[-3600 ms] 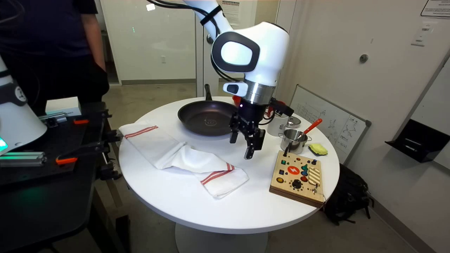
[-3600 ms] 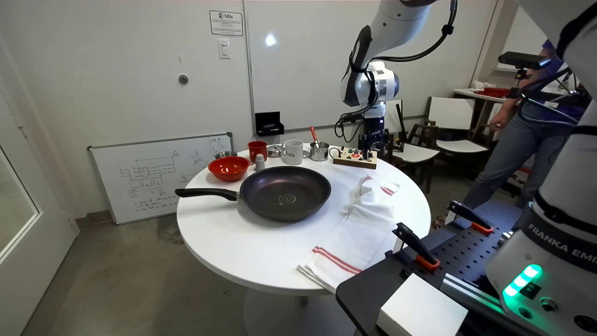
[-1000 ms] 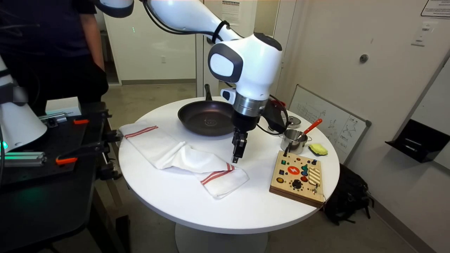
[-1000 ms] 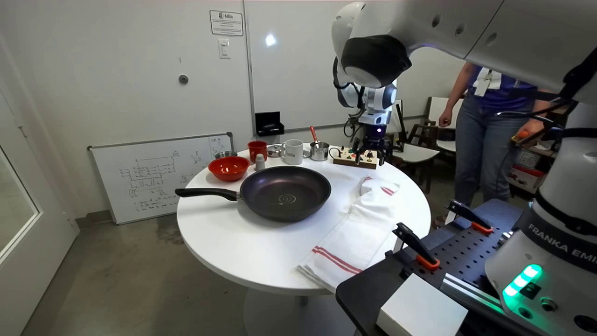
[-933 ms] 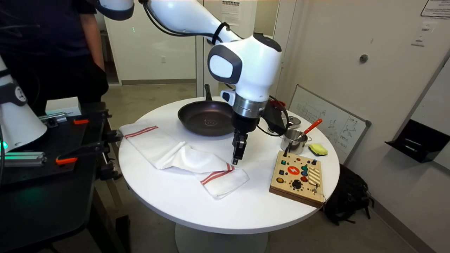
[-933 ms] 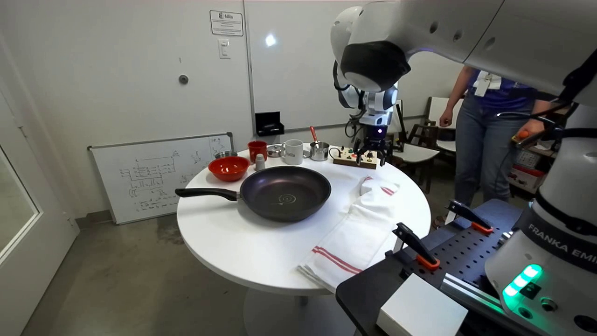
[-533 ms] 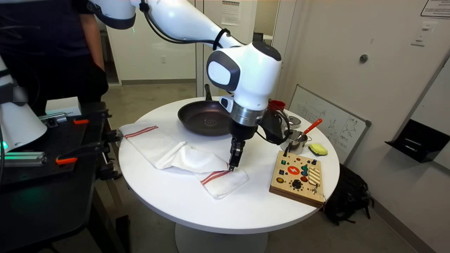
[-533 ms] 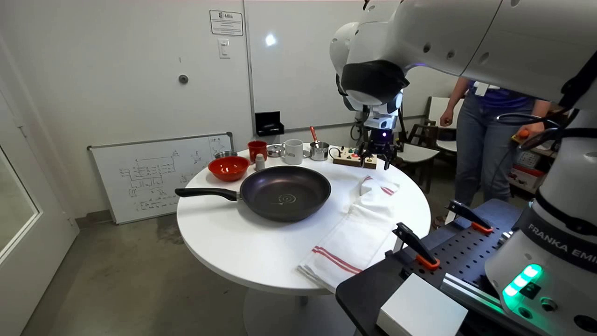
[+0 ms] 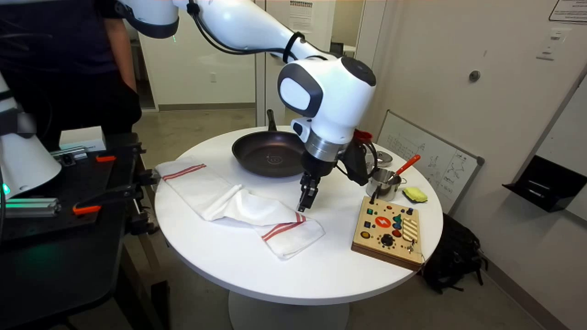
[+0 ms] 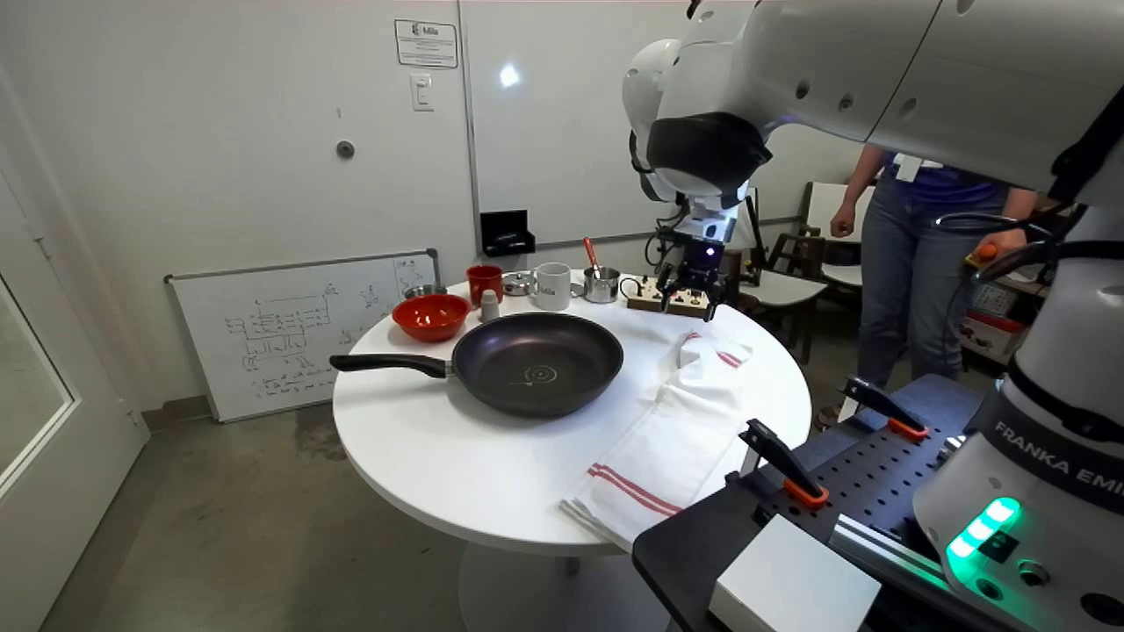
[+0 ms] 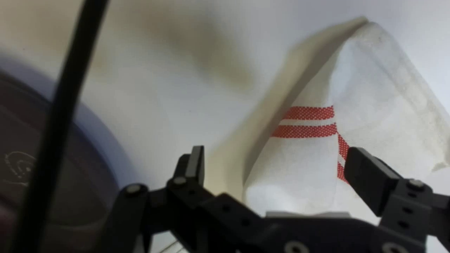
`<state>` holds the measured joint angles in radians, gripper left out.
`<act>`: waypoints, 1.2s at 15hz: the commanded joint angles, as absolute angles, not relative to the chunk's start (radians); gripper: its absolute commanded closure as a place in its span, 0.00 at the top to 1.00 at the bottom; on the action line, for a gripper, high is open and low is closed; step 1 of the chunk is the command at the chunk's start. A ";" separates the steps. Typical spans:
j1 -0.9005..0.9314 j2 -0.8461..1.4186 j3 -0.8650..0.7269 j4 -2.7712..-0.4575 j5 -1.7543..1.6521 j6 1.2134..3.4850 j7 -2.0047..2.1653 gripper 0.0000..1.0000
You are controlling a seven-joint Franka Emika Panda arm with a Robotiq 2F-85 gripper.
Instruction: Pick up the kitchen towel and wipe the pan
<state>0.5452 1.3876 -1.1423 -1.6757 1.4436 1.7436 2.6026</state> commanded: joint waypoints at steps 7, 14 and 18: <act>0.579 1.445 -1.169 -1.659 1.431 1.769 2.603 1.00; 0.575 1.470 -1.190 -1.700 1.417 1.781 2.603 1.00; 0.569 1.469 -1.185 -1.690 1.441 1.776 2.603 1.00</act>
